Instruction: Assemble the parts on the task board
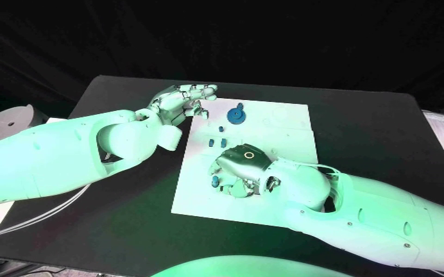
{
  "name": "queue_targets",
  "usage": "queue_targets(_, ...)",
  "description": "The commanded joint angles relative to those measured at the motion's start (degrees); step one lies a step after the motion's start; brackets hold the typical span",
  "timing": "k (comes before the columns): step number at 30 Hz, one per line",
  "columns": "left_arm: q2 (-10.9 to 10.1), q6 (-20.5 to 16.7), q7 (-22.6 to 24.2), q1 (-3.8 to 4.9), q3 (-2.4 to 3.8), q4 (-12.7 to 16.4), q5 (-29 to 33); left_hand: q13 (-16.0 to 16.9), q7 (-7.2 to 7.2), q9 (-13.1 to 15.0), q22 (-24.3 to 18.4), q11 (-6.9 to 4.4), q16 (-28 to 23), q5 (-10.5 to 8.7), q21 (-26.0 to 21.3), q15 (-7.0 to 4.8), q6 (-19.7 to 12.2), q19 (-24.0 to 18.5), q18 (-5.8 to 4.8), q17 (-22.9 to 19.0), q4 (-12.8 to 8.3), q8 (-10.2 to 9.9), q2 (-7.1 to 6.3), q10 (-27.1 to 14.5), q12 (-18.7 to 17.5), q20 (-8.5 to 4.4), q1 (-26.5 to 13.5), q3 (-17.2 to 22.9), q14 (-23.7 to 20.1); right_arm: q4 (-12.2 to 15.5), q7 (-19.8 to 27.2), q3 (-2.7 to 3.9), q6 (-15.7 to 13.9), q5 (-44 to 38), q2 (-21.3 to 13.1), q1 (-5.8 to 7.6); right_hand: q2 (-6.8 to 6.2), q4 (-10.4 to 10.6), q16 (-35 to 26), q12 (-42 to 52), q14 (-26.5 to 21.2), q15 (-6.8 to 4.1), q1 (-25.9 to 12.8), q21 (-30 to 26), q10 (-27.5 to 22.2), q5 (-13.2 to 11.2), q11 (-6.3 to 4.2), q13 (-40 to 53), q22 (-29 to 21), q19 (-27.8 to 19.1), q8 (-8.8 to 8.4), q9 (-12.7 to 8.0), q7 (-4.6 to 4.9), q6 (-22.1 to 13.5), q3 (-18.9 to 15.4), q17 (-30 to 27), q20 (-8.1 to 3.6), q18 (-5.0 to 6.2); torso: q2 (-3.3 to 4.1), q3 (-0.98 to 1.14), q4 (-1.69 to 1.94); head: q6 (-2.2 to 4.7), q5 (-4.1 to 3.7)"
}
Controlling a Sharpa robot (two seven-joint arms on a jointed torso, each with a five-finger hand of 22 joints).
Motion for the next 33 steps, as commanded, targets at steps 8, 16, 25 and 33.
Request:
queue_targets(8, 0.1, 1.5, -0.1, 0.01, 0.02, 0.0, -0.2, -0.1, -0.03, 0.1, -0.1, 0.1, 0.2, 0.18, -0.2, -0.11, -0.3, -0.2, 1.07, -0.2, -0.1, -0.1, 0.33, -0.3, 0.3, 0.41, -0.4, -0.4, -0.4, 4.0, 1.3, 0.6, -13.5, 0.9, -5.6, -0.14, 0.92, 1.0, -1.0, 2.3, 2.9, 0.05, 1.6, -1.2, 2.1, 0.0, -0.69, 0.4, -1.1, -0.3, 0.09, 0.0, 0.26, 0.1, -3.2, 0.1, 0.12, 1.34, -0.06, 0.15, -0.15, 0.32, -0.69)
queue_targets(16, -0.1, 1.5, -0.2, 0.01, -0.04, 0.0, -0.2, -0.1, -0.03, 0.1, -0.1, 0.1, 0.2, 0.18, -0.2, -0.11, -0.3, -0.2, 1.07, -0.2, -0.1, -0.1, 0.33, -0.3, 0.3, 0.41, -0.4, -0.4, -0.4, 10.3, 0.0, 2.23, -17.3, 17.8, -17.9, 1.6, 1.74, 3.0, 0.9, 8.6, 3.6, -1.49, 0.6, 1.3, 14.9, 1.5, -2.66, 2.7, 1.8, 1.1, 0.86, 0.4, 1.7, 2.5, -4.3, 2.6, -1.2, 0.65, -0.32, 0.02, -0.66, 1.01, -2.45)
queue_targets(25, -0.2, 1.4, -0.1, 0.01, -0.32, 0.0, -0.2, -0.1, -0.03, 0.1, -0.1, 0.1, 0.2, 0.18, -0.2, -0.11, -0.3, -0.2, 1.07, -0.2, -0.1, -0.1, 0.33, -0.3, 0.3, 0.41, -0.4, -0.4, -0.4, 15.7, -10.7, 1.57, -9.1, 25.6, -30.8, 2.58, 2.09, 8.2, 5.7, 39.9, 4.8, -3.71, -5.6, 8.3, 23.6, 13.5, -5.58, 36.3, 10.1, 4.2, 4.23, 1.7, -1.13, 3.4, -13.9, 8.9, -3.95, -1.1, -0.98, -0.04, -1.96, 1.69, -4.46)
queue_targets(33, -0.1, 1.5, -0.1, 0.01, -0.5, -0.1, -0.2, -0.1, -0.03, 0.1, -0.1, 0.1, 0.2, 0.18, -0.2, -0.1, -0.4, -0.2, 1.07, -0.2, -0.1, -0.1, 0.34, -0.4, 0.3, 0.42, -0.4, -0.4, -0.4, 17.3, -17.1, 0.78, -7.7, 23.3, -33.8, 1.17, 5.17, 8.6, 7.5, 70.9, 5.3, -3.85, -5.1, 9.8, 26.7, 15.3, -5.62, 70.8, 12.0, 4.8, 7.2, 3.8, -1.11, 2.2, -19.7, 11.5, -3.81, -1.53, -1.32, -0.06, -2.97, 1.9, -5.16)
